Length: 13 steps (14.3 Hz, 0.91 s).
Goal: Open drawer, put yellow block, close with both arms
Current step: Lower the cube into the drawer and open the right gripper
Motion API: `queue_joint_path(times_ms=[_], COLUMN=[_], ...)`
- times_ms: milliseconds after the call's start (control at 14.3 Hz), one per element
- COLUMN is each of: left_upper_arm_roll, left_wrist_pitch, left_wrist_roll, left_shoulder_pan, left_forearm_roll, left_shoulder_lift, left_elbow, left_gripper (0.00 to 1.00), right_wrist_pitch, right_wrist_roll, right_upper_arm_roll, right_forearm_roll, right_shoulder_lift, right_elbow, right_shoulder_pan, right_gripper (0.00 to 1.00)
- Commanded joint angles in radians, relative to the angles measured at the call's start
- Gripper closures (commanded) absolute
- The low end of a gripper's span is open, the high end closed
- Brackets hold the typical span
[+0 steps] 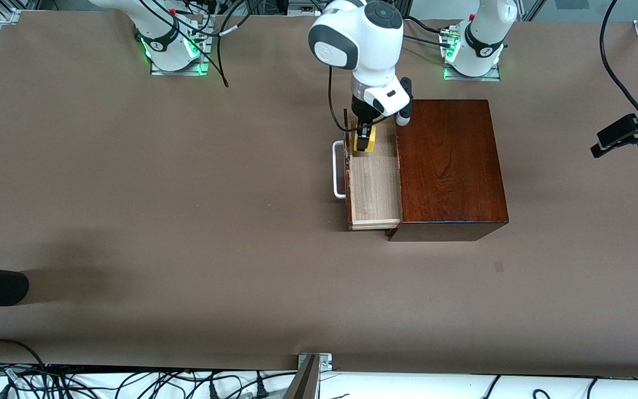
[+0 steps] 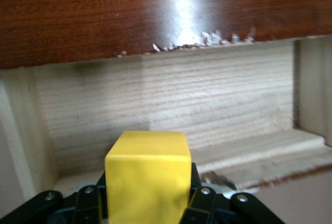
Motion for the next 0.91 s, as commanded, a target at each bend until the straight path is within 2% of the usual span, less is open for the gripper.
queue_joint_path(times_ms=[0,839], left_upper_arm_roll=[-0.005,-0.002], left_wrist_pitch=[-0.029,-0.029], left_wrist_roll=[0.001,0.007], left_shoulder_pan=[-0.012,0.002], left_forearm_roll=[-0.02,-0.023], left_shoulder_lift=[0.041,0.041], left_elbow=[0.037,0.04], left_gripper=[0.0,0.0], right_wrist_pitch=[0.02,0.049], right_wrist_roll=[-0.03,-0.076], right_upper_arm_roll=[-0.009,-0.016], right_forearm_roll=[-0.034,-0.037], right_shoulder_lift=[0.054,0.1], right_elbow=[0.042,0.041], right_shoulder_pan=[0.012,0.006], right_gripper=[1.0,1.0])
